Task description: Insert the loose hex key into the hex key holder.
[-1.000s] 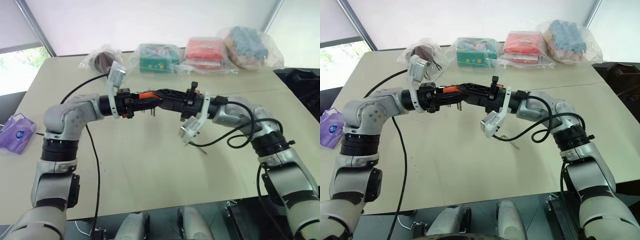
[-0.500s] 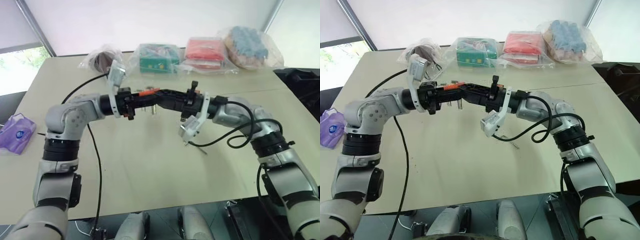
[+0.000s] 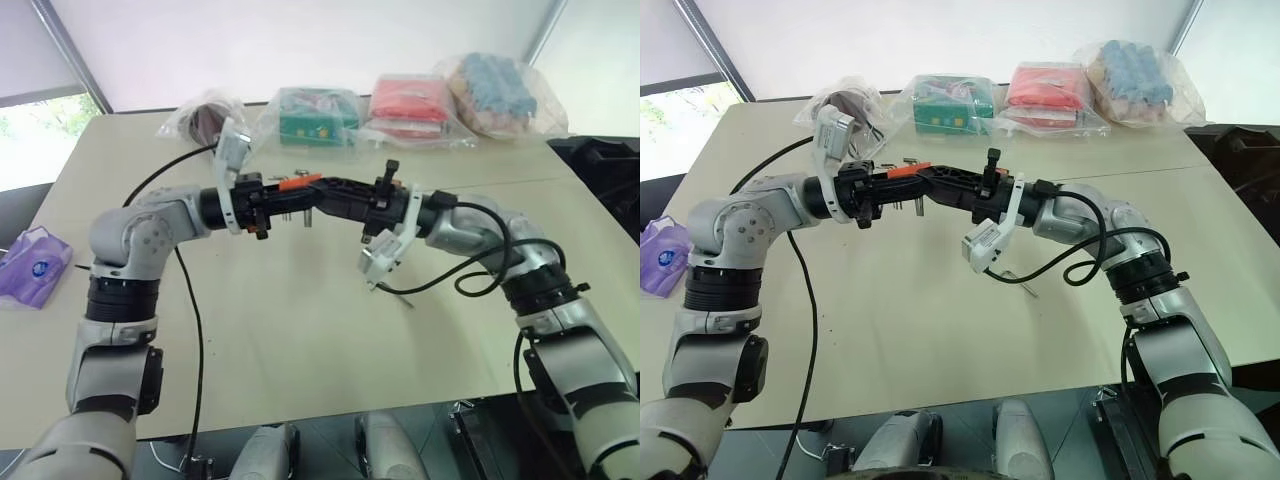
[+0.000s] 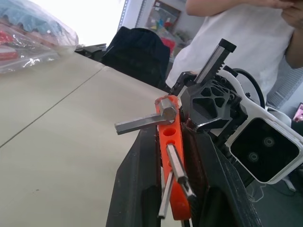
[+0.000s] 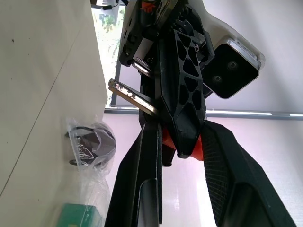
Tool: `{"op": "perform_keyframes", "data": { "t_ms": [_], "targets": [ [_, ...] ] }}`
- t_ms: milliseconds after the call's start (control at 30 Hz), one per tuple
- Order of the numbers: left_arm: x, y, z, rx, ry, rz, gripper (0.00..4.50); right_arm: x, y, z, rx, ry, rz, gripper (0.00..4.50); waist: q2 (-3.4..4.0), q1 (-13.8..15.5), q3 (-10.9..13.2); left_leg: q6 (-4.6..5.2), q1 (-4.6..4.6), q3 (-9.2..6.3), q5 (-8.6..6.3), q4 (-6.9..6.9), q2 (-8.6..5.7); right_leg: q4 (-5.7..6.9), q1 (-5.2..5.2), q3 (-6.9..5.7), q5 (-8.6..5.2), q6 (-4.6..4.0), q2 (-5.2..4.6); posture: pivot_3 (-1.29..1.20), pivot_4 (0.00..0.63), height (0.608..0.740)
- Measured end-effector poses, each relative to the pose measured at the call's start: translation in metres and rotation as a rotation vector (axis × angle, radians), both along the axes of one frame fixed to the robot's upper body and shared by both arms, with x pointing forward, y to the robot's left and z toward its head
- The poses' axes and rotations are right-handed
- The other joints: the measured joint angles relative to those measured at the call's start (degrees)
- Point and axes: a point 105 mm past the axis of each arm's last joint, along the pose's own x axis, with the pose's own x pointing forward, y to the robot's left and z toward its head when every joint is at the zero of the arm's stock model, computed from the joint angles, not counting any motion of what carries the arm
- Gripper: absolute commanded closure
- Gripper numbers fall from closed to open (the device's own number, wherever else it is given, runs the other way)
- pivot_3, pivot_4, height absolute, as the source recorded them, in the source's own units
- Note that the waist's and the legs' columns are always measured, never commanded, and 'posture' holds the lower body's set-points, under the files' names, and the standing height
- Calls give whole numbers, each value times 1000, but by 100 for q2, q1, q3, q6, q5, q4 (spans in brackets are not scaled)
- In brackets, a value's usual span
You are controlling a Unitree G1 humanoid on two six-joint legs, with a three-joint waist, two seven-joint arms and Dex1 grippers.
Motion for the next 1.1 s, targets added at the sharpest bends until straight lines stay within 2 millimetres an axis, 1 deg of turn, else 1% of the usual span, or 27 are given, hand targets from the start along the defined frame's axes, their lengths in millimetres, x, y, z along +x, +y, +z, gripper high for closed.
{"op": "perform_keyframes", "data": {
  "t_ms": [67,133,167,267,333,600,833,933,1100],
  "targets": [
    [0,-1,-1,4,1,-1,4363,0,-1,-1,6,28,-3,3540,0,0,0,0,0,0,0,0,0,0,0,0,0,0,0,0,150,740],
    [0,-1,-1,8,1,-2,4363,0,-1,-2,13,52,-5,2806,0,-1,0,0,0,0,0,0,0,0,0,0,0,0,0,0,150,740],
    [0,-1,-3,12,4,-1,4363,-1,-1,-1,23,63,-4,2514,0,-1,0,0,0,0,0,0,0,0,0,0,0,0,0,0,150,740],
    [1,0,-8,26,16,5,4363,-2,-2,2,34,72,2,1046,0,-1,0,0,1,0,0,0,0,1,0,0,0,0,0,0,150,740],
    [1,-1,-10,37,19,6,4363,-2,-2,3,39,77,2,1046,0,1,0,0,0,0,0,0,0,3,-1,0,0,0,0,0,150,740],
    [1,-2,-13,54,14,-4,4363,-3,-4,-2,25,105,-2,1046,0,3,0,0,0,0,0,1,0,9,-3,0,0,0,0,0,150,740],
    [-3,-9,-17,68,20,-44,4363,-11,-12,-7,10,77,-2,1046,0,10,0,0,0,0,0,2,-2,16,-5,1,0,0,-1,0,150,740],
    [-5,-10,-16,66,12,-52,4363,-15,-14,-6,15,39,-2,1046,0,9,0,0,0,1,0,2,-2,20,-9,1,0,0,0,0,150,740],
    [-7,-11,-13,54,6,-62,4363,-20,-16,-3,-15,-90,1,1046,0,9,0,0,0,1,0,2,-2,24,-13,3,0,0,0,0,150,740]
  ]
}}
